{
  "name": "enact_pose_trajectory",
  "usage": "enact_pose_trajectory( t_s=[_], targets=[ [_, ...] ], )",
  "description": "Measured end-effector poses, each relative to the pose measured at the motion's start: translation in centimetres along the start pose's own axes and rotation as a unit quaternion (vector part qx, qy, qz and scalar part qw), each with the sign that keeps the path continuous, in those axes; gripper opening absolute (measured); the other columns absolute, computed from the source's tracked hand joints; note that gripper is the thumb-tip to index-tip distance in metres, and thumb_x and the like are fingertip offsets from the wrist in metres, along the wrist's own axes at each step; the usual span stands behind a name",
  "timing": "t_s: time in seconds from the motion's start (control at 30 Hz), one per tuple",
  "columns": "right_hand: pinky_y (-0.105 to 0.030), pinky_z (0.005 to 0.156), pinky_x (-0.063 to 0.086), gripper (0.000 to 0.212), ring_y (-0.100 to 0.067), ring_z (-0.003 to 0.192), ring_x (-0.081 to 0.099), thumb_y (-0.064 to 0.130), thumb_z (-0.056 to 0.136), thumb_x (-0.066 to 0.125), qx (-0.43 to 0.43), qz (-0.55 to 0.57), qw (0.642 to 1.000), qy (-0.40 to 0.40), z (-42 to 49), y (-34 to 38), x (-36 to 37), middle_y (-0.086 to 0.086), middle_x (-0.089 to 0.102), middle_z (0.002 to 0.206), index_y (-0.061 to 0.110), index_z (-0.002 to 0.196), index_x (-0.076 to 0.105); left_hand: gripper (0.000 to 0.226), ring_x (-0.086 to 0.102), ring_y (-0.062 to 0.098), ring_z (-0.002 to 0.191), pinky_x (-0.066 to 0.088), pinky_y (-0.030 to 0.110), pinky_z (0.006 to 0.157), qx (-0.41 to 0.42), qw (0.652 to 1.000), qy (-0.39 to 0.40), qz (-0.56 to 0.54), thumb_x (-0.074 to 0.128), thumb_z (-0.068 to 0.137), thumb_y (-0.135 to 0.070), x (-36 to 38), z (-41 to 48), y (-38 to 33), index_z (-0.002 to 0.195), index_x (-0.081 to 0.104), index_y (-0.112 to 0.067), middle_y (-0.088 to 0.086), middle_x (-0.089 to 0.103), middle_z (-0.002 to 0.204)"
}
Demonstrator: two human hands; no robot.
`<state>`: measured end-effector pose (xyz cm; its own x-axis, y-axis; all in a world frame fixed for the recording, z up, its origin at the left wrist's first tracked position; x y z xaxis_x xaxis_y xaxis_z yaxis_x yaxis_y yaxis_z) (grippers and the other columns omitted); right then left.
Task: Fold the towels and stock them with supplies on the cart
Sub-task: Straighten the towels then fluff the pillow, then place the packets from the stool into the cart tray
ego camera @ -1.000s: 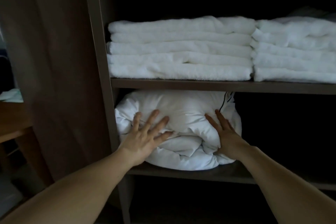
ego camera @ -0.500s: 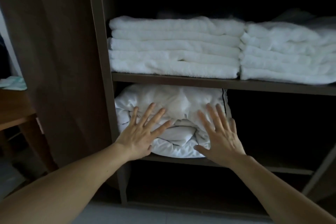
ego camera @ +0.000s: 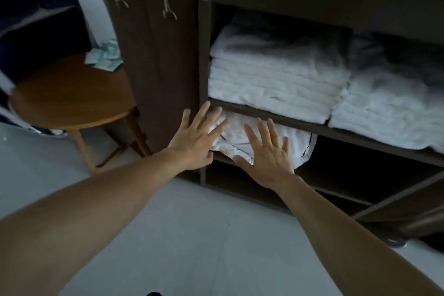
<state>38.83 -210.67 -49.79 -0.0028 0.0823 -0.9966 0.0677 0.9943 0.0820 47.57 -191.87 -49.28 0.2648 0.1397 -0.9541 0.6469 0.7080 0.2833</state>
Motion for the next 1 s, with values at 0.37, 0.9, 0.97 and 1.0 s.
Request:
enact_pose_trajectory(
  t_s=[0.37,0.9,0.97,1.0],
  targets=[
    [-0.058,0.120,0.011,0.088,-0.022,0.153,-0.017,0.082,0.085,0.012,-0.104,-0.001,0.993,0.054,-1.4,18.1,-18.6,0.001,-0.004,0.168,0.034,0.158,0.006,0.096,-0.018,0.028,0.151,0.011,0.057,0.119,-0.258,0.946,0.079,-0.182,0.058,0.088,-0.051,-17.2,-14.3,16.9,0.156,-0.007,-0.032,-0.001,-0.013,0.165],
    [-0.053,0.119,0.021,0.081,-0.021,0.154,-0.006,0.075,0.093,0.019,-0.171,-0.006,0.978,0.120,5.4,38.3,-19.8,0.001,0.008,0.167,0.025,0.156,0.026,0.098,-0.016,0.029,0.151,0.009,0.056,0.119,-0.301,0.934,0.102,-0.165,0.061,0.085,-0.049,-15.1,-25.0,33.9,0.156,-0.003,-0.030,0.002,-0.009,0.166],
    [-0.052,0.119,0.021,0.081,-0.021,0.154,-0.005,0.075,0.094,0.019,-0.165,-0.003,0.977,0.136,7.5,39.0,-19.2,0.000,0.010,0.167,0.025,0.156,0.028,0.099,-0.016,0.029,0.151,0.010,0.056,0.119,-0.295,0.934,0.108,-0.168,0.062,0.085,-0.048,-14.1,-23.9,35.6,0.156,-0.004,-0.029,0.001,-0.010,0.166],
    [-0.052,0.118,0.022,0.081,-0.021,0.154,-0.004,0.075,0.093,0.019,-0.163,0.001,0.977,0.140,8.7,39.3,-18.8,0.000,0.010,0.167,0.025,0.155,0.029,0.099,-0.017,0.028,0.151,0.010,0.056,0.119,-0.293,0.935,0.112,-0.167,0.062,0.085,-0.048,-13.5,-23.2,36.7,0.156,-0.004,-0.029,0.001,-0.010,0.165]
  ],
)
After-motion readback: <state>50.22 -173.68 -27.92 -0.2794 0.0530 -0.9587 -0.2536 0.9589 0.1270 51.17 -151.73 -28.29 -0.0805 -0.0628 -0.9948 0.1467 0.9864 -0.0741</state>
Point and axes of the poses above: each hand's wrist, its own z-axis towards the middle knuckle, its own x-axis out of the palm, y = z × x, the point moved 3 cm from there along z, towards the middle knuckle
